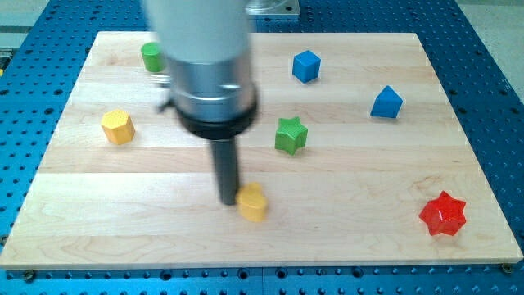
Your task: Drag the yellow heart towards the bottom right corner
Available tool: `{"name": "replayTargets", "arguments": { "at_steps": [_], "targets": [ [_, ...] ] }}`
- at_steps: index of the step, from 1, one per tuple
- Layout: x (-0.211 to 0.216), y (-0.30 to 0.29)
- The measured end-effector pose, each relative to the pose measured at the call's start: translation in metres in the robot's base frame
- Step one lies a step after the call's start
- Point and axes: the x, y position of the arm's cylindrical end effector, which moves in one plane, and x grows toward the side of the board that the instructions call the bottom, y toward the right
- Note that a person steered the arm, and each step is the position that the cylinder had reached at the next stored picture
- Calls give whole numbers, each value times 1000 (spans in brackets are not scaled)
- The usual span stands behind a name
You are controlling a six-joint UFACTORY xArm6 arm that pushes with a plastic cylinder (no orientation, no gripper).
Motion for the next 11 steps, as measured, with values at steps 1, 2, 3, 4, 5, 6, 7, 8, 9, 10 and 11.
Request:
{"name": "replayTargets", "arguments": {
  "at_steps": [1,2,3,4,5,6,7,8,9,10,11],
  "targets": [
    [7,27],
    [20,-32],
    [33,36],
    [31,104],
    [41,123],
    [60,127],
    [64,133],
    [57,134],
    [56,142],
    [56,159],
    [59,143]
  ]
}}
